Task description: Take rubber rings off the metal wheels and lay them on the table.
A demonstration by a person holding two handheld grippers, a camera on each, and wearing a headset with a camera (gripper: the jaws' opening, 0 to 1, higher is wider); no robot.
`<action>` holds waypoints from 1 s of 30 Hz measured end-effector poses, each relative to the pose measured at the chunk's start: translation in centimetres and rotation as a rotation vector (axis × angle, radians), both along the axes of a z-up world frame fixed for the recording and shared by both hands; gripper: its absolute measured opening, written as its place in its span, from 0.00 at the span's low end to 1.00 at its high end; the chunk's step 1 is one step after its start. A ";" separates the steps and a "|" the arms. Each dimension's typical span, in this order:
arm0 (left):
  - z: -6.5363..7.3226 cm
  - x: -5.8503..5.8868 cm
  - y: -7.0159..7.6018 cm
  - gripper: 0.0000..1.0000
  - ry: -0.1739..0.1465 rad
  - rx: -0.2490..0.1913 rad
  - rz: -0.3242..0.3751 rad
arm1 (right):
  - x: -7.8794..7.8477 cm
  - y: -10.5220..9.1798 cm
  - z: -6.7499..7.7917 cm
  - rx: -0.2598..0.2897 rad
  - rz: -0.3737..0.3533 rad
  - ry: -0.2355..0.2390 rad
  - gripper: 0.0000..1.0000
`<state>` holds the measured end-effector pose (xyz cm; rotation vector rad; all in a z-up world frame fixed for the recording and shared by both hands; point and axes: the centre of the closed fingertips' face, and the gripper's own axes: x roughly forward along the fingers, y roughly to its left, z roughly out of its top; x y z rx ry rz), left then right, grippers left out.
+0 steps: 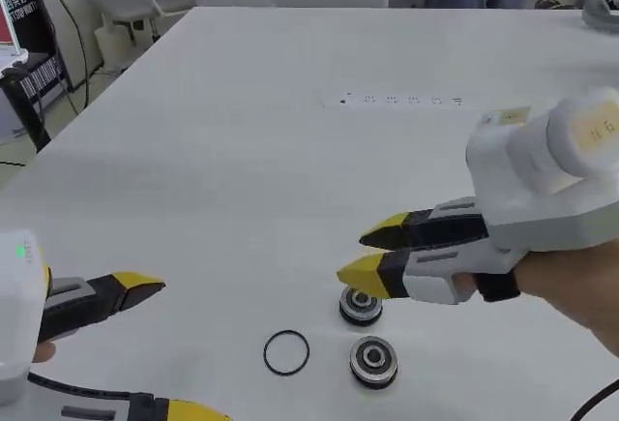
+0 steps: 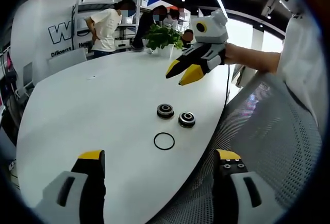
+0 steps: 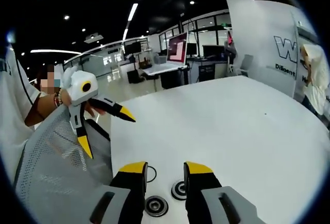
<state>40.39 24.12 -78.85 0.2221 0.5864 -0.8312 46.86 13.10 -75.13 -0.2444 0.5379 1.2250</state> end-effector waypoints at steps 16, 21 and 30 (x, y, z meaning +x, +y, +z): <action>0.0 -0.1 -0.2 0.84 -0.003 0.017 -0.018 | -0.6 -2.7 0.4 0.017 -0.033 0.005 0.27; -0.4 -0.4 -0.4 0.83 -0.010 0.078 -0.067 | -0.9 -3.0 -0.3 0.012 -0.035 0.024 0.27; 2.1 0.4 -0.9 0.79 -0.078 0.056 -0.077 | -0.9 -2.9 -1.0 0.045 -0.043 0.068 0.26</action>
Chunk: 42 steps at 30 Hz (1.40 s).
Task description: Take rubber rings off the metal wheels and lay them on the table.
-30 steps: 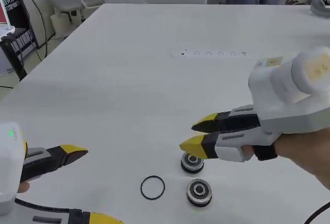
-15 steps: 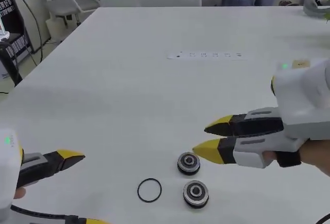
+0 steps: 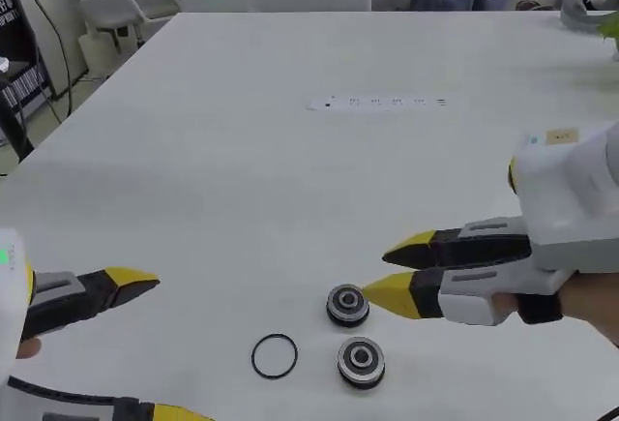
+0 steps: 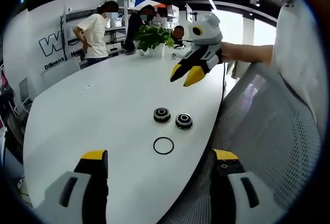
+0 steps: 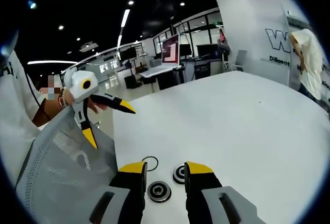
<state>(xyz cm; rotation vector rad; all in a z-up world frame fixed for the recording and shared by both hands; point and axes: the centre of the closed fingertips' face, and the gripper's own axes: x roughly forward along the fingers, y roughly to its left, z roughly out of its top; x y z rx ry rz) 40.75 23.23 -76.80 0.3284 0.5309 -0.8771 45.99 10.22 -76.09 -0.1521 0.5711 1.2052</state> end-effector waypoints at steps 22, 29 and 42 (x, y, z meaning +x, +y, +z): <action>3.6 2.7 -4.3 0.72 -0.083 -0.037 -0.134 | -0.5 -0.2 -2.5 -0.021 0.026 0.067 0.30; 4.1 3.5 -6.2 0.70 -0.094 -0.035 -0.202 | -0.3 -0.7 -2.9 -0.026 0.010 0.081 0.29; 3.5 3.7 -10.0 0.66 -0.080 -0.050 -0.344 | -0.4 -1.0 -3.5 -0.036 0.001 0.103 0.29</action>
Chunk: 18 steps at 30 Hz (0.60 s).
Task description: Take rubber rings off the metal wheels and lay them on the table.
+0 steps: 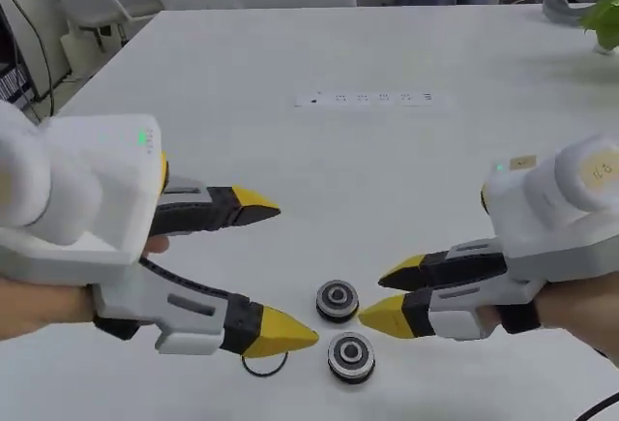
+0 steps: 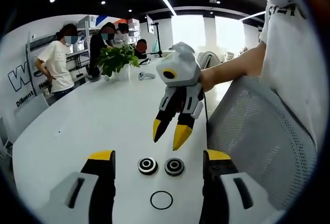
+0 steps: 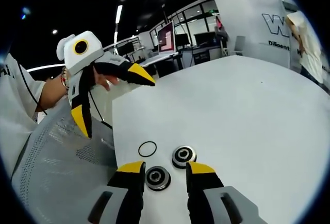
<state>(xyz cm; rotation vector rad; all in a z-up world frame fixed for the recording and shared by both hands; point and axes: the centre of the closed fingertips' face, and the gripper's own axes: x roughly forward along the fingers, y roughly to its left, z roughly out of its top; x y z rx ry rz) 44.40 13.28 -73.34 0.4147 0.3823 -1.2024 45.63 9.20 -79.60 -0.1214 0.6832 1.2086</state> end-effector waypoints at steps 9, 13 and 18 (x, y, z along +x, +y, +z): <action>-1.1 0.0 -1.6 0.63 0.022 -0.012 -0.048 | -0.3 0.1 -0.4 -0.013 0.018 0.004 0.29; -1.7 0.4 -2.2 0.61 0.019 -0.017 -0.039 | -0.6 0.1 -0.7 -0.018 0.033 0.011 0.29; -2.5 0.1 -3.0 0.59 0.028 -0.027 -0.046 | -1.1 0.3 -1.2 -0.021 0.057 0.024 0.29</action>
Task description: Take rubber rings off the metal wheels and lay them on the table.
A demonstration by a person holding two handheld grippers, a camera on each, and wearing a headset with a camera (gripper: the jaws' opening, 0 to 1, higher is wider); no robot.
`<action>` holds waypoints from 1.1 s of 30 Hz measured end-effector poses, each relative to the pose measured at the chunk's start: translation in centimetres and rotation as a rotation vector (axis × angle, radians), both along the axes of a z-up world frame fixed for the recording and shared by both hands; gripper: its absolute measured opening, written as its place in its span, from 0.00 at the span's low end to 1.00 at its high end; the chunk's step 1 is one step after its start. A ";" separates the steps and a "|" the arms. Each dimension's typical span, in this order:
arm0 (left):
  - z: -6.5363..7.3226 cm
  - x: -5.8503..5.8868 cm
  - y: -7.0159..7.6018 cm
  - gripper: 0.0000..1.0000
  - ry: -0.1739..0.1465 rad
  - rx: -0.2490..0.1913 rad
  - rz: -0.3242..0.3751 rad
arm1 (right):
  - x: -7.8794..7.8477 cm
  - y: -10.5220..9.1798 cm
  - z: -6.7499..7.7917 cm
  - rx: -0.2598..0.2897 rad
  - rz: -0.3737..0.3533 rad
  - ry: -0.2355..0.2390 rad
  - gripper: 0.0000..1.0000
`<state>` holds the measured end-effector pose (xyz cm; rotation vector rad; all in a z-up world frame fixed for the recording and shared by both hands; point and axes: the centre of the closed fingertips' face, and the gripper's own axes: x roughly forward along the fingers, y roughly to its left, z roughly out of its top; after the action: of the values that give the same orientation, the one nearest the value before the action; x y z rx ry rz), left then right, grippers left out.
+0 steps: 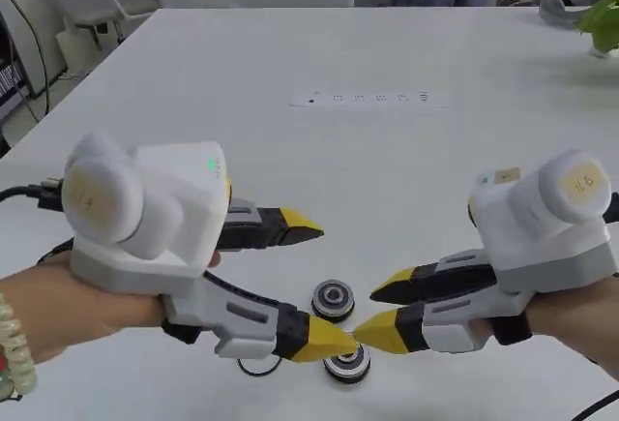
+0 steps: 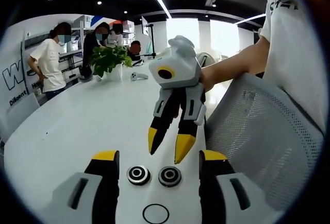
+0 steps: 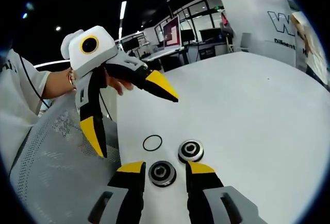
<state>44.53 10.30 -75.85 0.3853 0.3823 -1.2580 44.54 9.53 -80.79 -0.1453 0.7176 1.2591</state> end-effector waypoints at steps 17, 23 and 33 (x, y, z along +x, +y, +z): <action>-3.5 -1.3 0.8 0.51 0.079 0.026 0.004 | -1.3 0.5 -1.6 -0.029 0.058 0.030 0.28; -4.0 -1.2 0.9 0.49 0.091 0.030 0.013 | -1.2 0.7 -1.7 -0.012 0.044 0.044 0.28; -4.4 -1.1 0.4 0.41 0.078 0.030 0.000 | -1.6 0.6 -2.8 -0.060 0.062 0.044 0.26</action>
<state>43.46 10.67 -80.22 0.3627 0.4677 -1.2710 42.96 10.10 -83.62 -0.1903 0.7942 1.3041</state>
